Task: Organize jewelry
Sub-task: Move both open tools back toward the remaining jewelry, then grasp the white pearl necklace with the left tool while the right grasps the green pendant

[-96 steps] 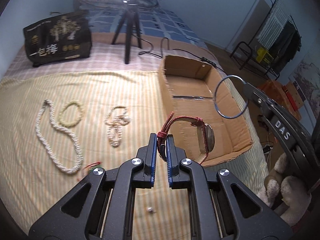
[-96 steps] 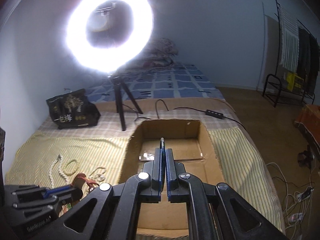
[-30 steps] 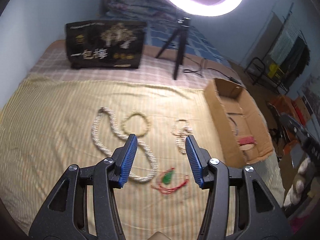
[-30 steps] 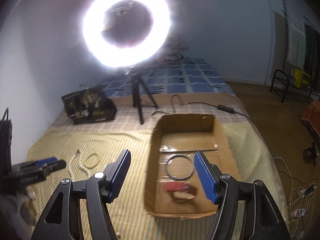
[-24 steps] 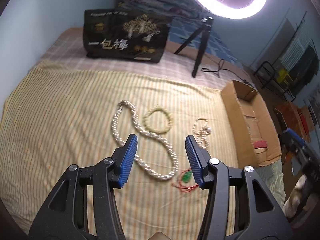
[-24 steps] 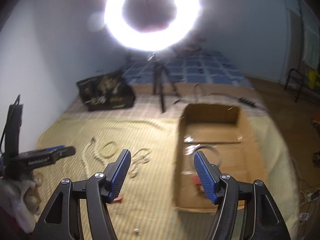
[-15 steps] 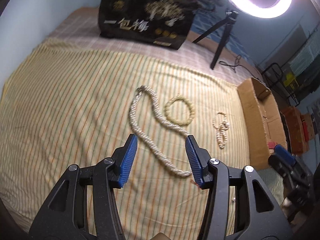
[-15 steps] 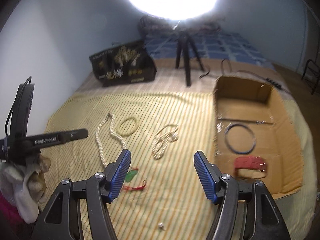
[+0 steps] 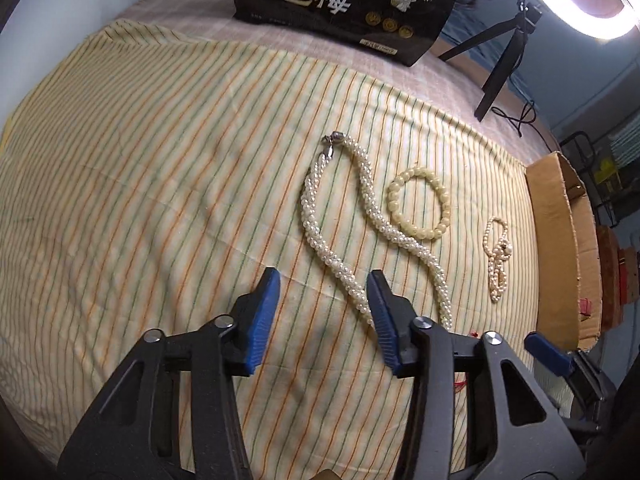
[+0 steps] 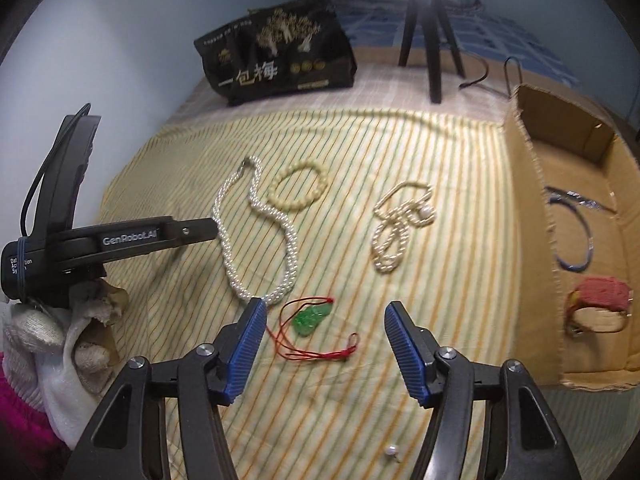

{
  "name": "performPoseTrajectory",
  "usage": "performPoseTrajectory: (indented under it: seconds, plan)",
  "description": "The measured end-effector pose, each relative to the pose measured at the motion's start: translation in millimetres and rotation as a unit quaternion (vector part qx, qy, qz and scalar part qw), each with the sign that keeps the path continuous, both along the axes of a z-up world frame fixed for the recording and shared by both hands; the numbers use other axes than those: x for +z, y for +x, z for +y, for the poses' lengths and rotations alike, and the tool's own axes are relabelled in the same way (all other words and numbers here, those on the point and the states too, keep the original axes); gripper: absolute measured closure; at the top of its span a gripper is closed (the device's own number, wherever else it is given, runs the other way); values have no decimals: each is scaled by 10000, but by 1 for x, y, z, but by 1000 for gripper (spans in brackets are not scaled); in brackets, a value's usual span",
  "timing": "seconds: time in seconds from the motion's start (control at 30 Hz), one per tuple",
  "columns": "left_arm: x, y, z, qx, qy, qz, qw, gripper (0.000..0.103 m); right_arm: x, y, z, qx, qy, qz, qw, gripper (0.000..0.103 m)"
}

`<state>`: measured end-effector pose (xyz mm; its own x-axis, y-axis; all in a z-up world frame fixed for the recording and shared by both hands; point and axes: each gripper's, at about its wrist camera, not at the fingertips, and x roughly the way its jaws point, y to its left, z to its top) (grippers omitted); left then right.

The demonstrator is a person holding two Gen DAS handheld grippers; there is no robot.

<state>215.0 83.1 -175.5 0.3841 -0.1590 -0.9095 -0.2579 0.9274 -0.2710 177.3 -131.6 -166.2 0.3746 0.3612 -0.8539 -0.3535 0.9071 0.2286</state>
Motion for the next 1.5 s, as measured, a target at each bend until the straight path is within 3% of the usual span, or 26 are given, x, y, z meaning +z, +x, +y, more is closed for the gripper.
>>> performPoseTrajectory:
  seconds: [0.13,0.4,0.47,0.7,0.87,1.0,1.07,1.13,1.33,1.5]
  plan:
    - [-6,5,-3,95,14,22,10000,58,-11,6,9,40,-78,118,9999,49]
    - [-17,12,-2,154,39,28,9999,59,-26,9,18,153,-225,201,9994,53]
    - [-19,12,-5,133,121,11,9998,59,-30,9,22,207,-286,226,9991,59]
    - [-23,16,-17,30,444,-59,9990,59,-37,3,37,427,-687,24,9967,59]
    - [-24,17,-23,-68,677,-135,9976,59,-39,1,42,508,-962,-135,9940,65]
    - [-24,20,-26,-56,942,-209,9953,78,-39,-2,47,627,-1135,-228,9913,75]
    - [-24,20,-21,40,872,-203,9960,88,-38,-2,45,642,-1165,-232,9908,84]
    - [-24,20,-14,143,687,-180,9974,96,-37,-1,41,614,-1104,-208,9918,85]
    - [-22,17,1,345,170,-140,9992,97,-34,-1,31,516,-984,-210,9936,86]
    - [6,10,3,363,-231,-477,9979,97,-22,0,21,383,-802,-353,9954,86]
